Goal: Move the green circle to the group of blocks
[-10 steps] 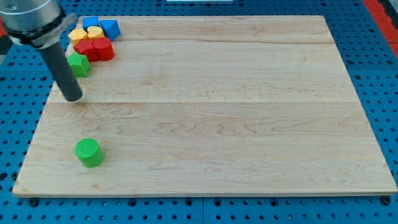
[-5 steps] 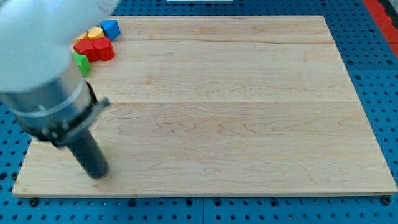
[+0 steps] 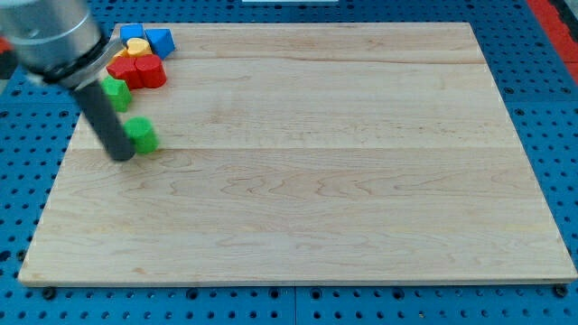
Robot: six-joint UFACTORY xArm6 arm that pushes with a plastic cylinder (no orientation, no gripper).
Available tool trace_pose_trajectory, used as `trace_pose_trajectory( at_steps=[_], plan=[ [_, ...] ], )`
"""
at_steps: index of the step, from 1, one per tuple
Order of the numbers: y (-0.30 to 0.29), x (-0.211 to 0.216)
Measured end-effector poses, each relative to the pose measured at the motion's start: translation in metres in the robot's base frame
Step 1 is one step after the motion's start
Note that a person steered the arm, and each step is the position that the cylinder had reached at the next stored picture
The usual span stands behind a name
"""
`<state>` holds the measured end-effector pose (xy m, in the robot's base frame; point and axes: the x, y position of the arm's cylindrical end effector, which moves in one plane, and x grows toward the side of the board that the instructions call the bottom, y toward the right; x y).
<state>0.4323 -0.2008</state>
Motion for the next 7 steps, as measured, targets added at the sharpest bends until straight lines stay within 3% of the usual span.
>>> trace_pose_trajectory(
  at_steps=[1, 3, 5, 6, 7],
  plan=[
    [0.014, -0.045],
    [0.069, -0.037],
    [-0.005, -0.064],
    [0.032, -0.025],
    [0.112, 0.020]
  ],
)
